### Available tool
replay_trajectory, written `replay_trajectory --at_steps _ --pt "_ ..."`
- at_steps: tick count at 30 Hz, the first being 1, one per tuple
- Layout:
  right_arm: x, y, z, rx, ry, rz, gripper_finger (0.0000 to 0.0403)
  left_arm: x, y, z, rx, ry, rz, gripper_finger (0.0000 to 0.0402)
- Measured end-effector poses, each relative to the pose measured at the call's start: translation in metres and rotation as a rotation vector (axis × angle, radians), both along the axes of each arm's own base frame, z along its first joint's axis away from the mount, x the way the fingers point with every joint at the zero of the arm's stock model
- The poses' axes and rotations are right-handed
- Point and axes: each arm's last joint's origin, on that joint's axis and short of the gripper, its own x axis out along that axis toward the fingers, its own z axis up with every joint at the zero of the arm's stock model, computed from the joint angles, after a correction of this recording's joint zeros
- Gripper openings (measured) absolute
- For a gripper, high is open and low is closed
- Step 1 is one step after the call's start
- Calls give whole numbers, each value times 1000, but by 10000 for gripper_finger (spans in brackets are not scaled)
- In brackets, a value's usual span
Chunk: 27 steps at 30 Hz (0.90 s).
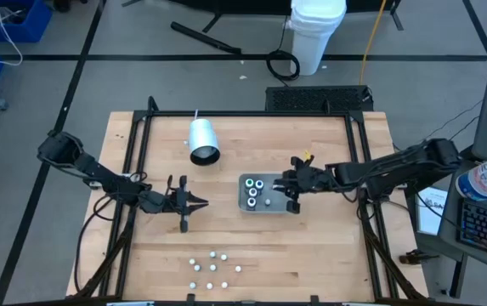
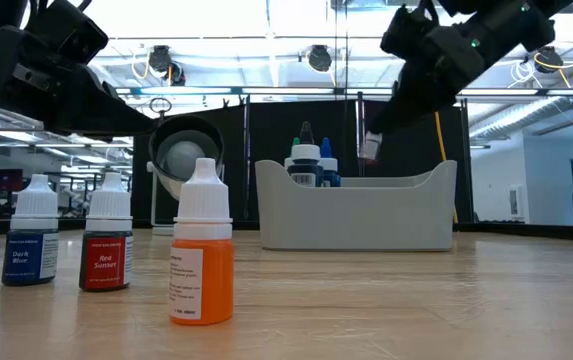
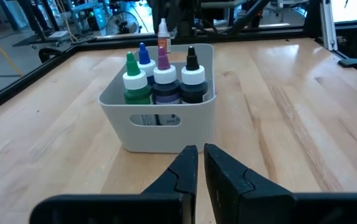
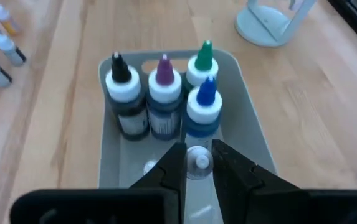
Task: Pick & Place food coloring
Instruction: Put the right small red food coloring bottle into the white bin
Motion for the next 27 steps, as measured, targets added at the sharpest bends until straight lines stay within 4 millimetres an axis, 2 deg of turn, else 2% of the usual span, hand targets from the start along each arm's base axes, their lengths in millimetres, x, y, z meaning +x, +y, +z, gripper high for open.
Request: replay_trajectory --at_steps 10,27 --pt "19 2 -28 32 91 -38 47 0 0 0 5 1 -1 37" --pt "26 -1 -46 22 145 -143 47 0 0 0 5 -1 -1 37"
